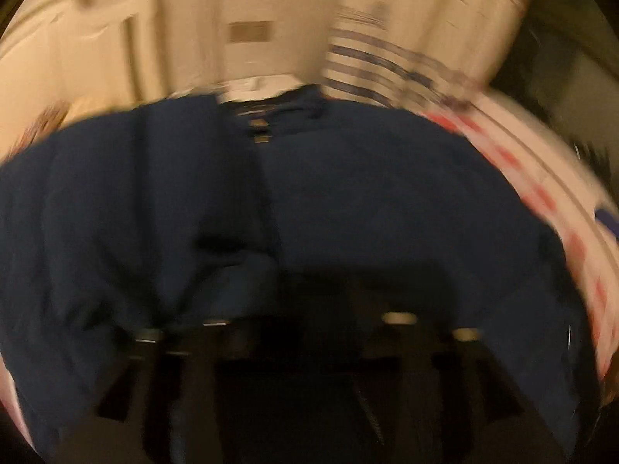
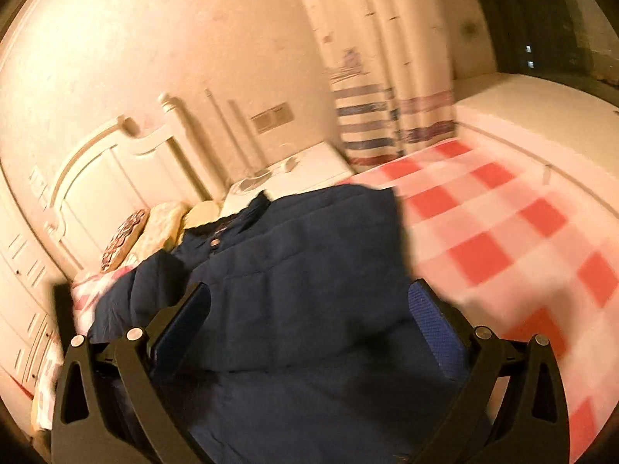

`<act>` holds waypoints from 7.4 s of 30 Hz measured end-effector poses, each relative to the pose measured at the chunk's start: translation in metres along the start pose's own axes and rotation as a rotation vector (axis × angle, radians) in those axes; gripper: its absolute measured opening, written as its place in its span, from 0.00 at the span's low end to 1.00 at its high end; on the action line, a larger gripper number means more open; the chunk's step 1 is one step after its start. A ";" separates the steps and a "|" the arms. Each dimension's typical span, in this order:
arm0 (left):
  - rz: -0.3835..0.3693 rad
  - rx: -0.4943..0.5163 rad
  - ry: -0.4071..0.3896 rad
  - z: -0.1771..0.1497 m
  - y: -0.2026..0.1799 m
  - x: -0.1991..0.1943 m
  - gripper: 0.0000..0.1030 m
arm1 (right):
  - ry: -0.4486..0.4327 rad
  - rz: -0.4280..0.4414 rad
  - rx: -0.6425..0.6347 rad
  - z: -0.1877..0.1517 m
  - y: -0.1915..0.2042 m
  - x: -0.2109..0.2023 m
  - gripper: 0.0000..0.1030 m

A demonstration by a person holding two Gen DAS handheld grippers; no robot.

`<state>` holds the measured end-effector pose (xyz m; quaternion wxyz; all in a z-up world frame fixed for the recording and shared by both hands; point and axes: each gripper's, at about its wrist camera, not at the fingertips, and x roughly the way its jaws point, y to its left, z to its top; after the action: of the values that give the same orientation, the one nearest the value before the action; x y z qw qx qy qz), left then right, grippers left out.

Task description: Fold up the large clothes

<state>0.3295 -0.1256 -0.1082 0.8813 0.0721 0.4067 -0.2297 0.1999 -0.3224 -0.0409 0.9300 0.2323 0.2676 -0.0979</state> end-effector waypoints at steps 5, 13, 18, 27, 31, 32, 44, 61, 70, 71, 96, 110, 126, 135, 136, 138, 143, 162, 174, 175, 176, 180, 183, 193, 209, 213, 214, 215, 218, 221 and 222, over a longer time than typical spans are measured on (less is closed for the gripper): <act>0.190 0.406 -0.066 -0.020 -0.070 -0.047 0.94 | 0.017 -0.019 0.021 -0.007 -0.025 -0.011 0.95; 0.155 -0.264 -0.367 -0.039 0.079 -0.158 0.94 | 0.124 0.029 -0.132 -0.033 0.004 0.006 0.95; 0.275 -0.723 -0.181 -0.087 0.189 -0.137 0.69 | 0.186 0.092 -0.450 -0.063 0.094 0.026 0.95; 0.259 -0.685 -0.139 -0.108 0.196 -0.101 0.72 | 0.145 0.121 -1.013 -0.130 0.249 0.062 0.95; 0.252 -0.684 -0.148 -0.109 0.201 -0.096 0.72 | 0.120 0.111 -1.137 -0.146 0.283 0.083 0.95; 0.251 -0.683 -0.147 -0.109 0.201 -0.095 0.73 | 0.113 0.101 -1.163 -0.150 0.291 0.088 0.95; 0.219 -0.675 -0.150 -0.103 0.203 -0.096 0.83 | 0.132 0.400 -0.244 -0.025 0.182 0.081 0.31; 0.204 -0.669 -0.152 -0.102 0.203 -0.093 0.89 | 0.271 0.274 0.147 -0.029 0.069 0.129 0.66; 0.201 -0.674 -0.157 -0.103 0.204 -0.093 0.90 | 0.018 0.277 0.016 0.026 0.072 0.050 0.26; 0.201 -0.674 -0.156 -0.102 0.204 -0.093 0.90 | 0.020 0.252 0.023 0.030 0.064 0.051 0.26; 0.216 -0.690 -0.160 -0.105 0.210 -0.094 0.93 | 0.259 -0.113 -0.383 -0.017 0.080 0.139 0.66; 0.302 -0.369 -0.168 0.016 0.149 -0.097 0.98 | 0.221 -0.131 -0.448 -0.032 0.089 0.140 0.71; 0.258 -0.362 -0.060 0.075 0.166 -0.011 0.98 | 0.232 -0.100 -0.442 -0.032 0.088 0.142 0.77; 0.347 -0.308 0.066 0.075 0.172 0.051 0.98 | 0.232 -0.078 -0.437 -0.031 0.087 0.140 0.79; 0.348 -0.309 0.069 0.075 0.172 0.047 0.98 | 0.233 -0.076 -0.436 -0.031 0.086 0.140 0.79; 0.364 -0.317 0.054 0.072 0.169 0.032 0.97 | 0.237 -0.072 -0.435 -0.031 0.086 0.140 0.81; 0.315 -0.229 -0.076 0.033 0.142 -0.033 0.98 | 0.239 -0.061 -0.431 -0.030 0.086 0.140 0.83; 0.345 -0.132 0.015 -0.012 0.136 -0.010 0.98 | 0.163 -0.059 -0.390 0.000 0.112 0.124 0.84; 0.335 -0.145 0.019 -0.012 0.137 -0.010 0.98 | 0.348 -0.101 -0.531 0.001 0.141 0.198 0.96; 0.335 -0.145 0.019 -0.013 0.137 -0.010 0.98 | 0.342 -0.092 -0.516 0.002 0.140 0.186 0.96; 0.335 -0.145 0.019 -0.013 0.137 -0.010 0.98 | 0.323 -0.063 -0.497 0.002 0.141 0.170 0.96; 0.332 -0.147 0.021 -0.012 0.137 -0.010 0.98 | 0.280 0.020 -0.550 -0.019 0.135 0.120 0.96; 0.337 -0.143 0.019 -0.012 0.138 -0.010 0.98 | 0.370 -0.029 -0.679 -0.055 0.131 0.133 0.96; 0.352 -0.139 0.014 -0.017 0.122 -0.031 0.98 | 0.421 0.087 -0.559 -0.060 0.113 0.068 0.96; 0.242 -0.145 0.024 -0.111 0.061 -0.122 0.98 | 0.437 0.089 -0.500 -0.094 0.079 0.006 0.96; 0.299 -0.124 0.114 -0.144 0.057 -0.114 0.98 | 0.494 0.121 -0.658 -0.132 0.096 -0.007 0.96; 0.275 -0.148 0.110 -0.155 0.060 -0.114 0.98 | 0.512 0.095 -0.698 -0.148 0.097 -0.005 0.96; 0.260 -0.176 0.101 -0.159 0.062 -0.118 0.98 | 0.477 0.099 -0.689 -0.152 0.096 -0.010 0.96; 0.267 -0.209 0.085 -0.166 0.060 -0.139 0.98 | 0.492 0.098 -0.632 -0.149 0.091 -0.021 0.96; 0.227 -0.156 0.020 -0.178 0.041 -0.168 0.98 | 0.436 0.115 -0.643 -0.148 0.088 -0.051 0.96; 0.224 -0.130 0.019 -0.182 0.033 -0.171 0.98 | 0.416 0.146 -0.661 -0.152 0.087 -0.062 0.96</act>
<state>0.1242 0.0203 -0.1016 0.9004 0.0620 0.4184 -0.1024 0.1063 -0.1696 -0.0881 0.8851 -0.0461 0.4501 0.1090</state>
